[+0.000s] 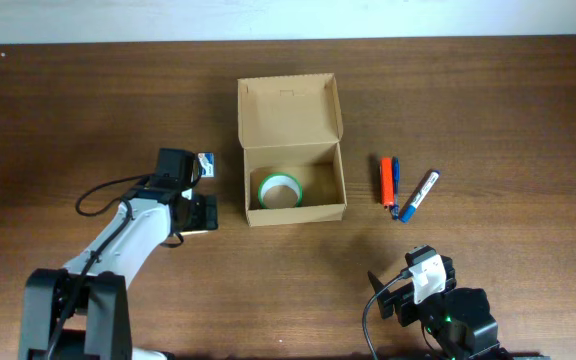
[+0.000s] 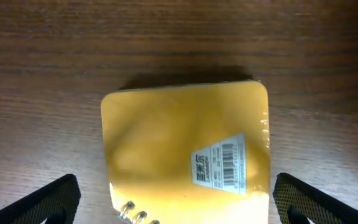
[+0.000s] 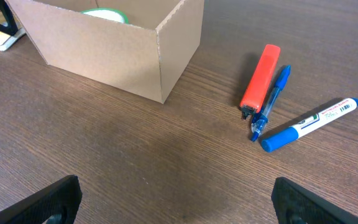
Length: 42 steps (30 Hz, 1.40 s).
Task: Pack container
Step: 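Move the left gripper back and grasp the yellow square pad, then carry the yellow pad with the left gripper into the box beside the tape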
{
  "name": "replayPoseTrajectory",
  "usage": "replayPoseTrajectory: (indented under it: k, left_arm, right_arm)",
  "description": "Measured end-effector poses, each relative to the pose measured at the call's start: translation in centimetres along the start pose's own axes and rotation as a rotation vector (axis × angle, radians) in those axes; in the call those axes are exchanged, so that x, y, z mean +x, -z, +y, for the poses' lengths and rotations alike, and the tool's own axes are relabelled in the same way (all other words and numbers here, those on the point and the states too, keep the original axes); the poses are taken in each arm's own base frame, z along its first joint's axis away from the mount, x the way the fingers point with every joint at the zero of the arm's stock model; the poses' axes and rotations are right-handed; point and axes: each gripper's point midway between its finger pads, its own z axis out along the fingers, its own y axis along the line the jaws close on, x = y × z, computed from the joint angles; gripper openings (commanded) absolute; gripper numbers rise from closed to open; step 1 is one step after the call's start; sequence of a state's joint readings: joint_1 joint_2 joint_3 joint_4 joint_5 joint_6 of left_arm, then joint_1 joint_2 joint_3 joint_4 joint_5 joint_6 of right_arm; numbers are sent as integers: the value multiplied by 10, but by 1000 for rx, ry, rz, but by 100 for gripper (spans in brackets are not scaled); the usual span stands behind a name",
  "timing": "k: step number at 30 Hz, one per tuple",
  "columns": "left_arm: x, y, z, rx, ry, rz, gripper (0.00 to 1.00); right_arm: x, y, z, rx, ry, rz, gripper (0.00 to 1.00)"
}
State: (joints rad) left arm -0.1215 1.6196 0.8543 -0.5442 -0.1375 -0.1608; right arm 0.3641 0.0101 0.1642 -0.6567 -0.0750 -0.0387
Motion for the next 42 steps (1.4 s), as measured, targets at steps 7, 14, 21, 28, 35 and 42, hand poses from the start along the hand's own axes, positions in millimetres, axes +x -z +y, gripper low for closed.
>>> replayPoseTrajectory:
  k: [7, 14, 21, 28, 35, 42]
  left_arm:
    - [5, -14, -7, 32, 1, 38, 93]
    - [4, -14, -9, 43, 6, 32, 68]
    - [12, -8, -7, 34, 0, 91, 57]
    - [-29, 44, -7, 52, 11, -14, 56]
    - [-80, 183, -33, 167, -18, -300, 50]
    - [-67, 219, -143, 377, -151, -346, 49]
  right_arm:
    - [0, 0, 0, 0, 0, 0, 99]
    - [0, 0, 0, 0, 0, 0, 99]
    - [0, 0, 0, 0, 0, 0, 99]
    - [0, 0, 0, 0, 0, 0, 99]
    - [0, 0, 0, 0, 0, 0, 99]
    - [0, 0, 0, 0, 0, 0, 99]
